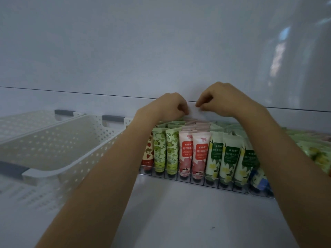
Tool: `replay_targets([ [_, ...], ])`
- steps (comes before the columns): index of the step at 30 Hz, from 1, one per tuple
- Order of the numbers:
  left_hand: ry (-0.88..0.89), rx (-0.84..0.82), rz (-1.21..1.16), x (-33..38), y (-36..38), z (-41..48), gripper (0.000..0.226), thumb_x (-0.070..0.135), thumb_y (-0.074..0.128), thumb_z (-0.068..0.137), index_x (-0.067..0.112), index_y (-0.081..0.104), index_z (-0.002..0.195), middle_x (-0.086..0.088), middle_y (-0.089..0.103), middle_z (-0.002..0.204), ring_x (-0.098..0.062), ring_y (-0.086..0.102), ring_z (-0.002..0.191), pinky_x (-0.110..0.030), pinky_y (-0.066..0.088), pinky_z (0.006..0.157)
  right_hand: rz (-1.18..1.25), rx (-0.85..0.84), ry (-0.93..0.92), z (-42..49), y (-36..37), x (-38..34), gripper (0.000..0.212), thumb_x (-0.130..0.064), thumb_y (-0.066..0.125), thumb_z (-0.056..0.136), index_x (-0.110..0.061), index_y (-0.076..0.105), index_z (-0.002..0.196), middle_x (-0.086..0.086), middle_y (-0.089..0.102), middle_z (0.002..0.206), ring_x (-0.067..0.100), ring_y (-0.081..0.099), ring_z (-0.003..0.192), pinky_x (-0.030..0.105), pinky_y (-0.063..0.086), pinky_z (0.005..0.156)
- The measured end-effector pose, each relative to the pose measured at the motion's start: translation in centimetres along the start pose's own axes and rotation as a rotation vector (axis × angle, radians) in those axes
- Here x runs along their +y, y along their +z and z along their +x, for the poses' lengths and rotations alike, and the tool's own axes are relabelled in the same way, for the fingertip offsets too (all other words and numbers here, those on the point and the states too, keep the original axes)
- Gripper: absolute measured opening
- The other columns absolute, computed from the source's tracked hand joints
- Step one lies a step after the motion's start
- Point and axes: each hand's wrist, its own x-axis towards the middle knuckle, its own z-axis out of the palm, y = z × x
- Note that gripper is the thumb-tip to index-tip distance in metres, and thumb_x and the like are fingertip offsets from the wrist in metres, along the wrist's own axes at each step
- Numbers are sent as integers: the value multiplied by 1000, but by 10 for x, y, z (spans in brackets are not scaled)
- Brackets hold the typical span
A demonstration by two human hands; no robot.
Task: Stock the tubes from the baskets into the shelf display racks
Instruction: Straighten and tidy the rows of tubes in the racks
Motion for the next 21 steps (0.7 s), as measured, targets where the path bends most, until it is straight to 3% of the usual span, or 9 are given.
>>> replay_targets([
  [4, 78, -29, -27, 7, 4, 1, 19, 9, 58, 86, 17, 70, 99, 10, 62, 91, 1, 51, 77, -7, 36, 65, -86, -132, 84, -4, 5, 5, 19, -10, 64, 83, -23, 73, 93, 1, 69, 101, 15, 57, 81, 28, 46, 78],
  [8, 110, -13, -34, 10, 10, 3, 25, -1, 57, 83, 14, 71, 97, 4, 69, 99, -1, 55, 83, -8, 38, 72, -155, -122, 112, -3, 15, 4, 25, -8, 59, 84, -27, 71, 95, 1, 67, 104, 19, 60, 89, 28, 45, 72],
  [15, 97, -7, -98, 9, 10, 1, 27, -7, 55, 82, 9, 68, 100, 3, 67, 93, -3, 58, 80, -1, 42, 67, -234, -55, 88, -4, 11, 4, 21, -13, 59, 86, -30, 69, 92, -1, 66, 105, 20, 59, 95, 29, 39, 69],
  [19, 87, -14, -101, 10, 9, 1, 26, -4, 55, 83, 11, 66, 102, 0, 68, 96, -8, 61, 86, -15, 45, 78, -163, -124, 89, -4, 13, 5, 23, -8, 58, 86, -27, 71, 93, -1, 66, 103, 18, 59, 93, 31, 47, 76],
  [21, 78, -3, -70, 11, 5, 1, 22, 3, 59, 84, 15, 65, 101, 7, 62, 88, -2, 56, 77, -8, 41, 71, -99, -167, 83, -5, 12, 5, 25, -5, 56, 86, -23, 72, 95, 0, 66, 102, 17, 58, 88, 32, 50, 81],
])
